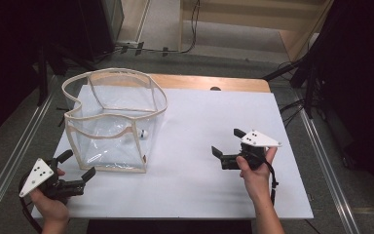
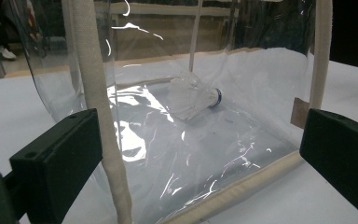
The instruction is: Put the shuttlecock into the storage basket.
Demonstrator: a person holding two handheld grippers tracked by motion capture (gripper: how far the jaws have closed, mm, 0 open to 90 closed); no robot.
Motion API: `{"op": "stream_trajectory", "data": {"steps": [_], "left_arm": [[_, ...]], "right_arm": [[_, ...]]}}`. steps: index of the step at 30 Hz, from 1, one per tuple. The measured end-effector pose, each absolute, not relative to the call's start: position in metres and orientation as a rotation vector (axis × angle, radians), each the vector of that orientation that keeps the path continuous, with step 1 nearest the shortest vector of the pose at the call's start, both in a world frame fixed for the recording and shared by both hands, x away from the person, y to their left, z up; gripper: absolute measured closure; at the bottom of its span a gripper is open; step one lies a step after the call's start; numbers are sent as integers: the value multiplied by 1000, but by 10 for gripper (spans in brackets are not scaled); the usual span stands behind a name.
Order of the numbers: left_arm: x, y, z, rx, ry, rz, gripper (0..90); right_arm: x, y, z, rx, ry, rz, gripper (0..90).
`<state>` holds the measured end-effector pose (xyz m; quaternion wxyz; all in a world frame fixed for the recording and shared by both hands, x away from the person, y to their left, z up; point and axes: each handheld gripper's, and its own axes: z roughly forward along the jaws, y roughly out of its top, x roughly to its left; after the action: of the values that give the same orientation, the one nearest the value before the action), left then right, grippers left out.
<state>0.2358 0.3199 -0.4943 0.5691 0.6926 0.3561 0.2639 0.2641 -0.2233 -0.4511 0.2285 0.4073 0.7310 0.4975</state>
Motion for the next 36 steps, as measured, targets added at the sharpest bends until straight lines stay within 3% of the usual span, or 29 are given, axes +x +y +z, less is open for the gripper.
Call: {"op": "stream_trajectory", "data": {"steps": [36], "left_arm": [[236, 319, -494, 1634, 837, 625, 0]], "right_arm": [[238, -282, -476, 1255, 1967, 1277, 0]]}}
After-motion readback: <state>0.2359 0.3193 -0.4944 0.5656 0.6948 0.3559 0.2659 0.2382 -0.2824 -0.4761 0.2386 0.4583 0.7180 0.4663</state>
